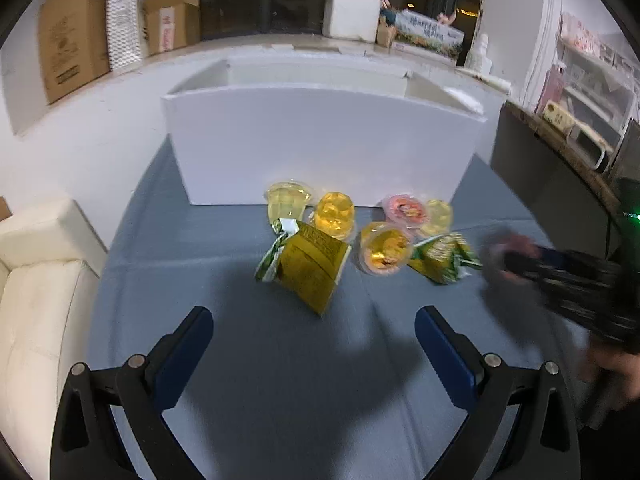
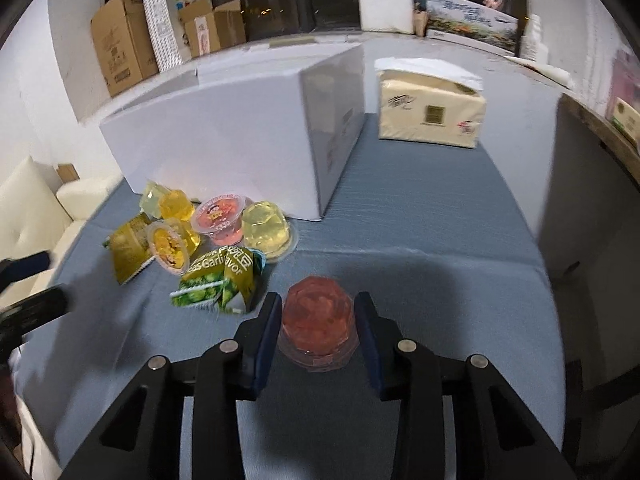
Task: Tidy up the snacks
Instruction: 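Drop the pink cup in the box while the left gripper boxes the yellow bag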
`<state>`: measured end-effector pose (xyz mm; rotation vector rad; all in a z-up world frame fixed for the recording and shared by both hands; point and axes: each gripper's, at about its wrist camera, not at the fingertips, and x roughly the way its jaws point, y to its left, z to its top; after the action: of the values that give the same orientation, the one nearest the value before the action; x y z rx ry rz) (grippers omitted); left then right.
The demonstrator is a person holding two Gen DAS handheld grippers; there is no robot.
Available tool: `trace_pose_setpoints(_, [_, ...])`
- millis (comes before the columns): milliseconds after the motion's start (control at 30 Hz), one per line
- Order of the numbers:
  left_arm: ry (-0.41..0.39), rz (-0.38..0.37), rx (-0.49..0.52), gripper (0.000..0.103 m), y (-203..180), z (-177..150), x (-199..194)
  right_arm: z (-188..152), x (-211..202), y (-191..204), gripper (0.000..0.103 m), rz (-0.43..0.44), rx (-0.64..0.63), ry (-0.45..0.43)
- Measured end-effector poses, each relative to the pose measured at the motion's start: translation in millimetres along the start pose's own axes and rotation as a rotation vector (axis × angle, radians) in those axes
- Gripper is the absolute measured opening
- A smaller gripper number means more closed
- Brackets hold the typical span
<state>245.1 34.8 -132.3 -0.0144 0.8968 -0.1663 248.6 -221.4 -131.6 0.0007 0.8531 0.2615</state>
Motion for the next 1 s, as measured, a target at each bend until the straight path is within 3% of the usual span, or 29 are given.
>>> trace_pose_setpoints(167, [0.014, -0.002, 0.079, 0.103, 4, 16, 36, -11, -43, -2, 0.041, 0.032, 0.005, -0.054])
trace_pose_setpoints(267, [0.051, -0.016, 0.074, 0.102, 8, 24, 57, -18, -65, 0, 0.041, 0.054, 0.015, -0.082])
trace_pose_setpoints(300, [0.053, -0.018, 0.072, 0.1, 10, 27, 63, -19, -69, 2, 0.041, 0.062, 0.014, -0.088])
trace_pose_setpoints(367, [0.07, -0.02, 0.076, 0.077, 12, 30, 70, -22, -78, 4, 0.041, 0.07, 0.01, -0.101])
trace_pose_setpoints(500, [0.051, 0.016, 0.097, 0.073, 10, 32, 73, -25, -84, 7, 0.041, 0.08, -0.002, -0.104])
trace_pose_setpoints(567, [0.036, 0.006, 0.109, 0.056, 8, 32, 71, -26, -83, 7, 0.041, 0.08, 0.005, -0.102])
trace_pose_setpoints(667, [0.033, 0.005, 0.099, 0.046, 7, 31, 67, -27, -82, 8, 0.041, 0.084, 0.009, -0.104])
trace_pose_setpoints(833, [0.018, -0.022, 0.113, 0.042, 5, 16, 50, -29, -81, 16, 0.041, 0.096, 0.002, -0.102])
trace_pose_setpoints(1000, [-0.065, -0.056, 0.104, 0.041, 0, 10, 3, -25, -81, 27, 0.041, 0.118, -0.006, -0.104])
